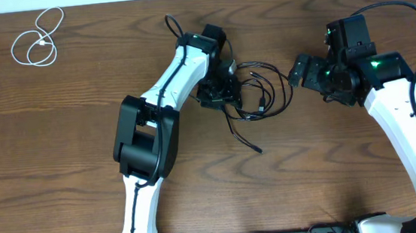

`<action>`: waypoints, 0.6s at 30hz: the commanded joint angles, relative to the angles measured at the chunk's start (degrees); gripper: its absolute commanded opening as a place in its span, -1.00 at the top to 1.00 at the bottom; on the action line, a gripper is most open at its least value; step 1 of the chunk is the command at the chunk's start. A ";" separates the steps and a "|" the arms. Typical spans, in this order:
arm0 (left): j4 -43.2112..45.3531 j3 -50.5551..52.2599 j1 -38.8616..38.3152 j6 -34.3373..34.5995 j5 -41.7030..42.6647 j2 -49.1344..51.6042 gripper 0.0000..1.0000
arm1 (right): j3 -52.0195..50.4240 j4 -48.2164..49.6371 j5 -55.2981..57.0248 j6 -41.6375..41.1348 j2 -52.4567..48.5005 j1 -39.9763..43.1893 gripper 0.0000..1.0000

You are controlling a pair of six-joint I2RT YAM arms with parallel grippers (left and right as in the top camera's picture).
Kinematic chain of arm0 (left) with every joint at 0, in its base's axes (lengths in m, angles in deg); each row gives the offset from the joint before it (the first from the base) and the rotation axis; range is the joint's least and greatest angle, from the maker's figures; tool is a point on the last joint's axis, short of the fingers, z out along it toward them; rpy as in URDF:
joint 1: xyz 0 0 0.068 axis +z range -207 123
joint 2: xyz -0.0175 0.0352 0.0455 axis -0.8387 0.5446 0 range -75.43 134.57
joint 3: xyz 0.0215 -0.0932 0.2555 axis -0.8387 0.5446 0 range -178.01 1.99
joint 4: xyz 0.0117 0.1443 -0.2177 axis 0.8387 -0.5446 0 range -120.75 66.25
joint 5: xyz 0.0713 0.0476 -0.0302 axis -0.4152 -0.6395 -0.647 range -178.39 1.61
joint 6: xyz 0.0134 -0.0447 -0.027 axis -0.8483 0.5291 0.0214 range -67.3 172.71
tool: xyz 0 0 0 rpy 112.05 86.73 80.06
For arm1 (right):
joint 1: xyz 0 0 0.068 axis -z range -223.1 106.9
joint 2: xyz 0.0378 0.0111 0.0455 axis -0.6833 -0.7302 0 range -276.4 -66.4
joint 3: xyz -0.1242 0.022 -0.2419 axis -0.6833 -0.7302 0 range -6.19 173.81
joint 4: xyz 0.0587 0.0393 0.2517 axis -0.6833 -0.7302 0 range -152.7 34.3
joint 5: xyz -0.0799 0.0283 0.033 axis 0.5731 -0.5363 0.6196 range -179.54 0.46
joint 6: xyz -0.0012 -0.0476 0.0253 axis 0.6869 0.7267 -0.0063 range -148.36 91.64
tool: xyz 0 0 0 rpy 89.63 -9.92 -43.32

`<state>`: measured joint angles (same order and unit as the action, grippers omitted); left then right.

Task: Untangle cables
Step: 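Move the left gripper back over the black cable coil, then grasp a black cable with the left gripper and lift it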

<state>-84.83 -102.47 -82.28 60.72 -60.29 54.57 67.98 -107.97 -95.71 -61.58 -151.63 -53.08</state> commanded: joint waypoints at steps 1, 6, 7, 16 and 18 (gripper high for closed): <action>-0.17 0.02 -0.22 0.22 -0.76 0.81 -0.15 | -0.37 -0.02 0.68 0.70 -0.31 0.15 -0.99; 0.04 0.02 -0.26 0.20 -0.79 0.85 -0.02 | -0.37 0.02 0.68 0.68 -0.31 0.13 -0.99; 0.11 0.02 -0.26 0.22 -0.79 0.85 -0.01 | -0.37 0.02 0.66 0.70 -0.31 0.13 -0.98; 1.79 1.16 -0.31 6.01 -9.94 0.87 -0.14 | -0.37 0.04 0.66 0.68 -0.31 0.15 -0.99; 2.99 1.92 -0.31 6.97 -9.92 0.87 -0.15 | -0.37 0.17 0.66 0.70 -0.31 0.15 -0.99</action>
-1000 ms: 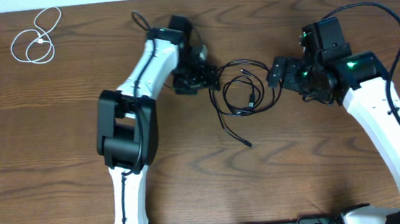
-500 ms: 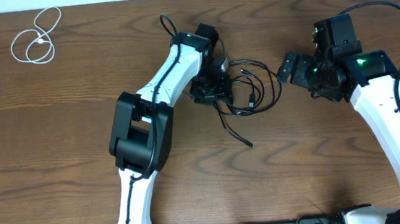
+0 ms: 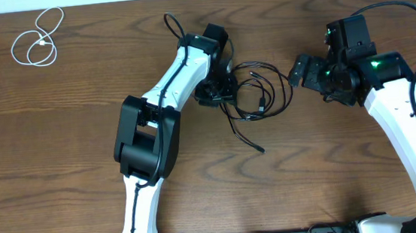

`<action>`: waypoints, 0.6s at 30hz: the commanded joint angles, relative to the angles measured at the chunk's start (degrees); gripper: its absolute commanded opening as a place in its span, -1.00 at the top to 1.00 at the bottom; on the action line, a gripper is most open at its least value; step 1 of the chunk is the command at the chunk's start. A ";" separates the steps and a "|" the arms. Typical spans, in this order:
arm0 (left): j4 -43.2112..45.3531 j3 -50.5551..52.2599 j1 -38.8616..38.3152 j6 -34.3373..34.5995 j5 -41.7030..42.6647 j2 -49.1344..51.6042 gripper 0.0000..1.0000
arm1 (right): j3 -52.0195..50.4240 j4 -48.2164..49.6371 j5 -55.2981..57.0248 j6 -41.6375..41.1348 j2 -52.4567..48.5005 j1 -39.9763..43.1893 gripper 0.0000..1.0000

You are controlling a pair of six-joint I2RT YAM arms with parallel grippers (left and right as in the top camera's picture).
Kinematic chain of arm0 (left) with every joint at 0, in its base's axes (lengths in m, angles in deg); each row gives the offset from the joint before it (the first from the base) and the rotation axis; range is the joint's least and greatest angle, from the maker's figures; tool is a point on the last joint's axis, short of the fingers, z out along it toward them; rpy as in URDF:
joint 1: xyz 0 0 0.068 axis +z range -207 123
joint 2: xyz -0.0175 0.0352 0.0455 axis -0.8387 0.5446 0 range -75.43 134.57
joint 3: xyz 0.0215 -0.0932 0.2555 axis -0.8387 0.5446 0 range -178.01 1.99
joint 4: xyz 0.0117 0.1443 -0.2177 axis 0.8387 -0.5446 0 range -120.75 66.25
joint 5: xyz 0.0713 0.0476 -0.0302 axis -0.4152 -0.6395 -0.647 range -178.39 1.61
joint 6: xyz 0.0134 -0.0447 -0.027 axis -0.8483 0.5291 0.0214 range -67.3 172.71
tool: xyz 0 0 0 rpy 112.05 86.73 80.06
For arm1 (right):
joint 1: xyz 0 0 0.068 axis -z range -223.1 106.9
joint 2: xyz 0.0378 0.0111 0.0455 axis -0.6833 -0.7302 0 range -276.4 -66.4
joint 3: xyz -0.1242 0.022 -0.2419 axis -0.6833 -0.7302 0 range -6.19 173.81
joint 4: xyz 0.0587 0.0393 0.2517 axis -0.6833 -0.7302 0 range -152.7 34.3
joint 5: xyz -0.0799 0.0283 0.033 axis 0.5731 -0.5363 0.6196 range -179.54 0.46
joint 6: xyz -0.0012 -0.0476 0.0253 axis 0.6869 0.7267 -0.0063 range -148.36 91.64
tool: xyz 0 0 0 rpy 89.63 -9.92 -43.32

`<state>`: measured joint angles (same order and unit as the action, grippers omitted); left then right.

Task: Untangle cables
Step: 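Grasp a black cable with the left gripper and lift it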

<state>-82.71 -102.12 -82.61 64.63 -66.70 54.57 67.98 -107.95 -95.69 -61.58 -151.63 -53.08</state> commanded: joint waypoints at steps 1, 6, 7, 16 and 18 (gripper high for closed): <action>1.44 1.92 0.02 3.19 -3.30 0.87 -0.15 | -0.37 0.20 0.63 0.68 -0.31 0.13 -0.98; 1.70 2.01 0.02 3.21 -3.32 0.87 -0.07 | -0.37 0.15 0.63 0.68 -0.31 0.13 -0.99; 1.81 2.01 0.02 3.21 -3.32 0.87 0.03 | -0.37 0.20 0.63 0.68 -0.31 0.13 -0.99; 1.88 2.01 0.02 3.21 -3.10 0.87 0.32 | -0.37 0.20 0.63 0.68 -0.31 0.13 -0.98; 1.88 2.01 0.02 3.21 -3.10 0.87 0.32 | -0.37 0.20 0.63 0.68 -0.31 0.13 -0.98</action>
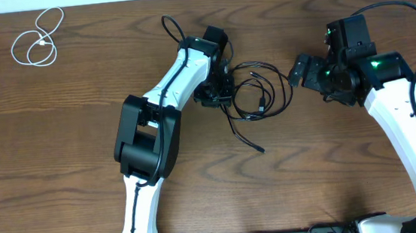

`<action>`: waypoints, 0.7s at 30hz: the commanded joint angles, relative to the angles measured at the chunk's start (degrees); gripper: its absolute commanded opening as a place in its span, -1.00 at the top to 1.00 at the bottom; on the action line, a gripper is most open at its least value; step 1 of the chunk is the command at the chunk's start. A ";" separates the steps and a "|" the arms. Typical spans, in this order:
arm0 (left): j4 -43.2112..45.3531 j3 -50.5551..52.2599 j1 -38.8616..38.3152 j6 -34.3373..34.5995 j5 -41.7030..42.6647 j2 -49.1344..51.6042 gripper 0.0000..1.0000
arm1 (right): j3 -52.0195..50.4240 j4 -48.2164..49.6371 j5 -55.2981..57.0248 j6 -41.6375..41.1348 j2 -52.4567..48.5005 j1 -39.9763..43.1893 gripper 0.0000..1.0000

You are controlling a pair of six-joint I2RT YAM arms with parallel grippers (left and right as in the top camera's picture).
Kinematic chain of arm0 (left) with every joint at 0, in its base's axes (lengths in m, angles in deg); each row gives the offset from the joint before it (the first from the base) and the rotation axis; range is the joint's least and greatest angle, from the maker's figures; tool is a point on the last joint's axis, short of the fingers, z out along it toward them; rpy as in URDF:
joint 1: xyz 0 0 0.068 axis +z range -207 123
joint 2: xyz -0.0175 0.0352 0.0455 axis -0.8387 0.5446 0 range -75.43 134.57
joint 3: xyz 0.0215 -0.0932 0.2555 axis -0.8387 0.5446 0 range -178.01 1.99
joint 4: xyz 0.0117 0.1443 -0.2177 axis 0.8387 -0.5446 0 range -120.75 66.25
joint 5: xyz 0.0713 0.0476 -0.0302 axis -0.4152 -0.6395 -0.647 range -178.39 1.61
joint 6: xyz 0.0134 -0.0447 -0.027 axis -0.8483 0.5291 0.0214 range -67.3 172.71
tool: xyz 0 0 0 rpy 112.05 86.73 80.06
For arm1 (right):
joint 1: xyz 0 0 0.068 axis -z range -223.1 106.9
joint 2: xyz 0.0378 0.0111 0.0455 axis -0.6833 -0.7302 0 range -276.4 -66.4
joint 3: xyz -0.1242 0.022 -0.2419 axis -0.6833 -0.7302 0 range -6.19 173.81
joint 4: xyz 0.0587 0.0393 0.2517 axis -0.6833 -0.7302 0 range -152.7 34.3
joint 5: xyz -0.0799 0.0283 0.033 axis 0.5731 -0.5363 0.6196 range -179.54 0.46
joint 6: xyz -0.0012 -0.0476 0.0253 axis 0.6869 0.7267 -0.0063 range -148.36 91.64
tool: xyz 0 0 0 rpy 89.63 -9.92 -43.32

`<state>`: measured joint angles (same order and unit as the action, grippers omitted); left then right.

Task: Untangle cables
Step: 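Grasp a black cable with the left gripper and lift it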

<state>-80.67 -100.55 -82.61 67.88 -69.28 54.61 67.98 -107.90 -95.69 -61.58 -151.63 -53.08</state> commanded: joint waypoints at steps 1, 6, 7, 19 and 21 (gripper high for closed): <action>-0.15 0.44 0.02 -0.04 -0.55 0.83 0.36 | -0.37 0.13 0.63 0.70 -0.31 0.13 -0.99; 0.26 0.44 0.02 -0.04 -0.52 0.83 0.70 | -0.37 0.13 0.63 0.70 -0.31 0.13 -0.98; 0.55 0.44 0.02 -0.07 -0.55 0.83 0.85 | -0.37 0.13 0.63 0.68 -0.31 0.13 -0.98; 2.27 -0.87 0.52 -8.07 13.94 -7.43 0.85 | -0.72 -0.48 -0.85 0.70 -0.31 0.13 -0.99; 4.13 -0.87 0.50 -9.16 16.72 -12.81 0.85 | -0.85 -0.35 -0.87 0.68 -0.31 0.13 -0.98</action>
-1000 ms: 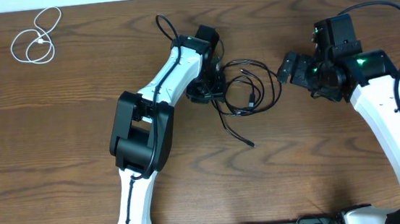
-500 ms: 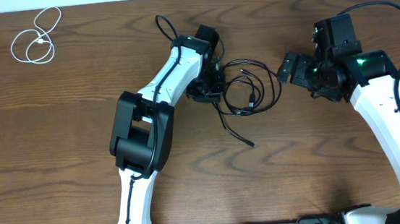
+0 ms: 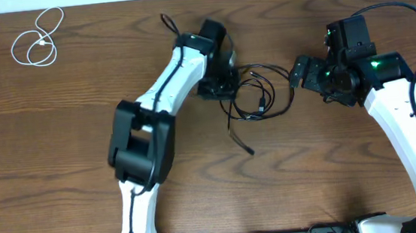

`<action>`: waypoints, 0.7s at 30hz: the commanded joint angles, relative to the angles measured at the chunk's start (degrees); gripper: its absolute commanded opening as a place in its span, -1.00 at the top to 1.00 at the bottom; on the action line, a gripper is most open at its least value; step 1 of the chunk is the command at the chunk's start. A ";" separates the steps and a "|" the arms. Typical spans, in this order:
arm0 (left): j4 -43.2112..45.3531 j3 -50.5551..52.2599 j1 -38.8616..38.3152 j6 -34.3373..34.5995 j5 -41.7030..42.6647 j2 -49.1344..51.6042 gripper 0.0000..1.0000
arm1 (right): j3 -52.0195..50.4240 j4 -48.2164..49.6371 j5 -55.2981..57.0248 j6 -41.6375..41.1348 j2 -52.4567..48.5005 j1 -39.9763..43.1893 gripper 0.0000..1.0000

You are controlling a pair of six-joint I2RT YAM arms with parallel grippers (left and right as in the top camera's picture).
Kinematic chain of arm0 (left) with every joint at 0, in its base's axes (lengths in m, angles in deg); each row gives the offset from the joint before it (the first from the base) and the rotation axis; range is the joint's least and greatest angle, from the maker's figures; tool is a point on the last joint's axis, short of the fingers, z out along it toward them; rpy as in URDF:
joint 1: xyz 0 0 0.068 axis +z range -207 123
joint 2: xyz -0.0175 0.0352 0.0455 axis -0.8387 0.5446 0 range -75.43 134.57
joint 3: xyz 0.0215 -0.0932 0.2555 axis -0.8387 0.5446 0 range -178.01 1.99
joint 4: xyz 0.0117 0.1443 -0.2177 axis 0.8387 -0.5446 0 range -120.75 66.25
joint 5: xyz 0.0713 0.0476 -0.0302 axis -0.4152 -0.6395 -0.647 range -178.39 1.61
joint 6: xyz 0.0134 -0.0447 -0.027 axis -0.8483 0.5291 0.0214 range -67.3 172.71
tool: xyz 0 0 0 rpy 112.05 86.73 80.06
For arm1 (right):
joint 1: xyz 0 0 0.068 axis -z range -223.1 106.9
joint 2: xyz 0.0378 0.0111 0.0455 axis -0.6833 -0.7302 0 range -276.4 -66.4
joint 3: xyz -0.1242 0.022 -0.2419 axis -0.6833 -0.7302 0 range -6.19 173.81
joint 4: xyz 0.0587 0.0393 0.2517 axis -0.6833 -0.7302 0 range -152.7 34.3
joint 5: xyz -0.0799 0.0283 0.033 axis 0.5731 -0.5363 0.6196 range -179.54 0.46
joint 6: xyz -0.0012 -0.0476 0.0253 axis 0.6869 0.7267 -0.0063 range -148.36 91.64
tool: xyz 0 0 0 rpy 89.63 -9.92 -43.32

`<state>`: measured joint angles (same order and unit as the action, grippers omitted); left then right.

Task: Untangle cables

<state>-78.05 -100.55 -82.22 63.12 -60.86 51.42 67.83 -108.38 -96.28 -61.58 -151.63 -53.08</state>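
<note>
A tangle of black cable [image 3: 257,93] lies mid-table, and one loose end [image 3: 244,145] trails toward the front. My left gripper [image 3: 217,85] points down onto the tangle's left edge and looks shut on a strand there. Its fingertips are hidden under the wrist. My right gripper [image 3: 293,73] sits at the tangle's right side, right against the outer loop. Whether its jaws are open or closed on that loop does not show from above.
A coiled white cable [image 3: 37,45] lies at the far left corner, apart from everything. The left arm's forearm [image 3: 168,90] runs diagonally across the table's middle. The right arm's own black lead [image 3: 402,9] arcs over the far right.
My left gripper has shifted slightly toward the far side and the left elbow has swung left. The tangle's left part and its loose end moved a little left with it. The right arm has not moved.
At every earlier moment my left gripper was on the tangle's left edge and my right gripper stayed at its right side. The left gripper crept toward the far side in small steps. The cable's loose end has drawn in to the left.
</note>
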 commanded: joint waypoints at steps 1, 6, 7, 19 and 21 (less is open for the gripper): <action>2.71 -0.87 0.11 -4.37 8.28 -12.90 0.85 | -0.70 0.20 -0.28 0.68 -0.31 0.13 -0.98; 5.66 -0.87 0.11 -4.39 8.26 -21.70 0.85 | -0.70 0.28 -0.28 0.46 -0.31 0.13 -0.98; 5.95 -0.87 0.11 -4.39 8.26 -22.99 0.85 | -0.70 0.42 -0.28 0.46 -0.31 0.13 -0.98; 9.90 -0.87 0.13 3.45 8.31 -34.10 0.85 | -0.74 2.54 -3.93 4.13 -0.31 0.00 -0.98; 11.28 -0.87 0.13 4.81 8.31 -36.35 0.85 | -0.74 3.06 -3.96 5.42 -0.31 -0.31 -0.98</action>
<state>-68.50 -100.88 -82.24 63.54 -53.56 20.19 67.46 -105.83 -99.21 -59.63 -151.63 -53.08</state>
